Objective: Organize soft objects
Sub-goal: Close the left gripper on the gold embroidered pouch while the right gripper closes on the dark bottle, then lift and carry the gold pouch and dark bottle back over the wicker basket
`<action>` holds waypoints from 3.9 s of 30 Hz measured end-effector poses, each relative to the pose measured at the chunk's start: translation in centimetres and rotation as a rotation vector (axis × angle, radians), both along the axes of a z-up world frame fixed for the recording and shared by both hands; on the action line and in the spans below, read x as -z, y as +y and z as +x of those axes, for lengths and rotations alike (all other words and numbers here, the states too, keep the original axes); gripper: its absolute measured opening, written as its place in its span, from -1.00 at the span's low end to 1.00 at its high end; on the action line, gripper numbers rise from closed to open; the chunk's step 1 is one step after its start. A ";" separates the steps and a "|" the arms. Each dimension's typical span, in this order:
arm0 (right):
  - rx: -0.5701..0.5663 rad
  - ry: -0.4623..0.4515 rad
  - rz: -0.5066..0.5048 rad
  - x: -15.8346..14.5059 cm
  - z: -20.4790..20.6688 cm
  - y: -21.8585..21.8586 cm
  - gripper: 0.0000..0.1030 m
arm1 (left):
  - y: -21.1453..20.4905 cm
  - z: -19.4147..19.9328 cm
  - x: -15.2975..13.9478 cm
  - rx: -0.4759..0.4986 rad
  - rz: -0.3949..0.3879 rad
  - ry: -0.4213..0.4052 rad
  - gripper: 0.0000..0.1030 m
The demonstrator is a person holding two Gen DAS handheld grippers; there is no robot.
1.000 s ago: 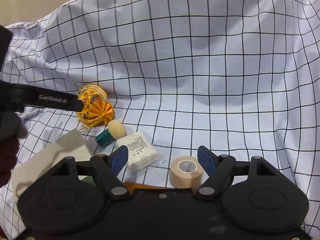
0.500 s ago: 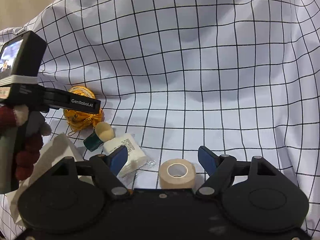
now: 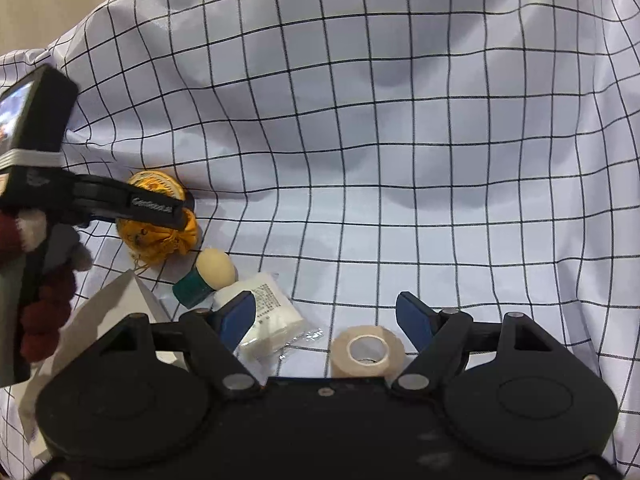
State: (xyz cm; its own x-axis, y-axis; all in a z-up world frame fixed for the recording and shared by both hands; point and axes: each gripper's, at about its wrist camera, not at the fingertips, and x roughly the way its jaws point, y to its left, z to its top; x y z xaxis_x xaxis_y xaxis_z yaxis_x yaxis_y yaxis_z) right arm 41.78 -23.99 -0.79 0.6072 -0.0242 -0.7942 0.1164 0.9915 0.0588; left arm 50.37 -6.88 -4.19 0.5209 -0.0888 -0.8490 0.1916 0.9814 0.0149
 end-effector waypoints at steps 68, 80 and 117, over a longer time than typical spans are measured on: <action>-0.100 0.118 0.069 2.5 16.5 16.8 0.34 | 16.6 -4.4 -2.2 -0.203 -0.166 0.022 0.28; -0.301 0.074 0.097 -0.4 10.7 20.8 0.34 | 18.5 -8.7 -3.9 -0.242 -0.145 -0.009 0.28; -0.603 -0.061 0.182 -8.7 -21.0 16.9 0.34 | 18.1 -31.6 -9.1 -0.255 -0.148 -0.098 0.28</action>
State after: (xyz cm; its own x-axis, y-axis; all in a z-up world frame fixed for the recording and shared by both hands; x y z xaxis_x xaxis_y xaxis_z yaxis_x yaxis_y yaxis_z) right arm 20.75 -7.13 7.94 0.5162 0.4683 -0.7171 -0.4682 0.8554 0.2216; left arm 18.75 11.24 4.92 0.6211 -0.0637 -0.7811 -0.0563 0.9905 -0.1256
